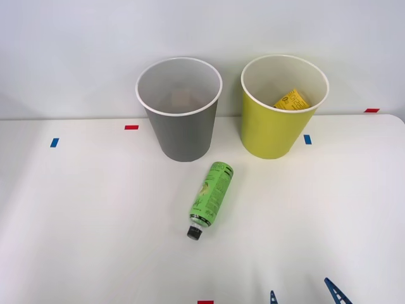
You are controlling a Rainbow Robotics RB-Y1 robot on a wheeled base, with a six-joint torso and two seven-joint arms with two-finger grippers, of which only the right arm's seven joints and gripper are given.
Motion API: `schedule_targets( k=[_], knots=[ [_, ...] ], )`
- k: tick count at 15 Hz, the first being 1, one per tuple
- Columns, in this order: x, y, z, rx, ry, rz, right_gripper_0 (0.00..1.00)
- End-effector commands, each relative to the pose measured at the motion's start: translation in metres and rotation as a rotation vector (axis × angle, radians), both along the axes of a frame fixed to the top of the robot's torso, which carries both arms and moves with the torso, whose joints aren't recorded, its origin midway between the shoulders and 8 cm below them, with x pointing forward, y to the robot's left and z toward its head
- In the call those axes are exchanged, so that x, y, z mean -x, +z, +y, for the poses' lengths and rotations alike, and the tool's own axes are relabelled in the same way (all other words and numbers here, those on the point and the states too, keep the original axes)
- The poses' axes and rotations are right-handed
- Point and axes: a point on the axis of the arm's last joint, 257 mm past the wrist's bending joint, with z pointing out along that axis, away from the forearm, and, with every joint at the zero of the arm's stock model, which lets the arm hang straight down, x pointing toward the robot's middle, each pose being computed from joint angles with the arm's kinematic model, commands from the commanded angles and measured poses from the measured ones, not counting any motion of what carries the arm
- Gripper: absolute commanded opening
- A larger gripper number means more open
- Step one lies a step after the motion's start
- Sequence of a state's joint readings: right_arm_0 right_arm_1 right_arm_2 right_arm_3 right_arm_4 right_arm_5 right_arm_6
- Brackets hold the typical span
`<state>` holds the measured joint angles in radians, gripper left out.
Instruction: Put cans in the gray bin, plastic bottles in the light green bin
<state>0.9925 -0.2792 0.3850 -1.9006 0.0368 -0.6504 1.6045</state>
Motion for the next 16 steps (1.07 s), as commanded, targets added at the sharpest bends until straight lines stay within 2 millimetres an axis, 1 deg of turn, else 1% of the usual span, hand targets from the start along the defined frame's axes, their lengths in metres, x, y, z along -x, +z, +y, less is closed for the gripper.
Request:
schedule_targets(
  k=[1,16],
  knots=[
    [0.0000,0.0000,0.0000,0.000,0.000,0.000,1.00],
    [0.0000,0.0000,0.0000,0.000,0.000,0.000,1.00]
  ],
)
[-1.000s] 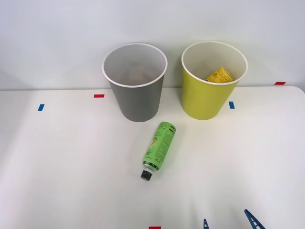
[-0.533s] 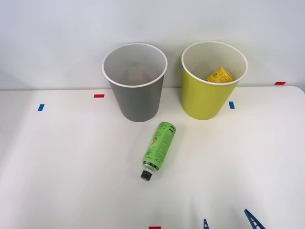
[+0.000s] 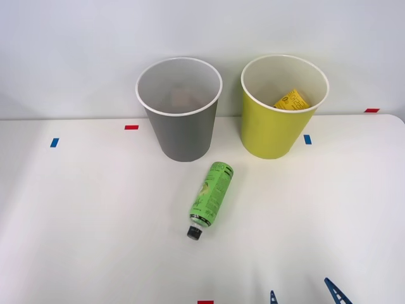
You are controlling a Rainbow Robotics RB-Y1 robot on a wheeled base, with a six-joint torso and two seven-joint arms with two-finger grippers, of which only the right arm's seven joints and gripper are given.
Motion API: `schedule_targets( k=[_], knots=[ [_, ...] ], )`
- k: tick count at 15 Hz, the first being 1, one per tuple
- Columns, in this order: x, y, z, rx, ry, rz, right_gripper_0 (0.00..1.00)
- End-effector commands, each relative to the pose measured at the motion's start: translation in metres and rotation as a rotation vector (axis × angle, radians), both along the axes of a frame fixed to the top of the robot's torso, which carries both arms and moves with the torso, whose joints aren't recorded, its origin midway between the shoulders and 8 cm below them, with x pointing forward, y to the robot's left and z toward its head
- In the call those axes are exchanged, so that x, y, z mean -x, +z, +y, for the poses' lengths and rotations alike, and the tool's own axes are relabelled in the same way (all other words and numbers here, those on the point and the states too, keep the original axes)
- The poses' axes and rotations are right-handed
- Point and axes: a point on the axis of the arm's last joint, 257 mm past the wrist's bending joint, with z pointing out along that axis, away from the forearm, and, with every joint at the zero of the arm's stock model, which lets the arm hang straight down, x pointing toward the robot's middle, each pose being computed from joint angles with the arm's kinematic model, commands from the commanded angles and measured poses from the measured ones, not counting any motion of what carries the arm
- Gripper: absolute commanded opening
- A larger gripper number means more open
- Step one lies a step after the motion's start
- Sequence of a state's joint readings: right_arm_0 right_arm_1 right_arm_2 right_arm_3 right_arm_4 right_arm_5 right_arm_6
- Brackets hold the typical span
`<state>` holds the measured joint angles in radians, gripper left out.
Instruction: Put cans in the gray bin, plastic bottles in the light green bin
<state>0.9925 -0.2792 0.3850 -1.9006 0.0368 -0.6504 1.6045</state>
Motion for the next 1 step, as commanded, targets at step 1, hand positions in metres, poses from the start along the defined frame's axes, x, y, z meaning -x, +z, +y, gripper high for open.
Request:
schedule_targets(
  k=[1],
  knots=[
    [0.0000,0.0000,0.0000,0.000,0.000,0.000,1.00]
  ],
)
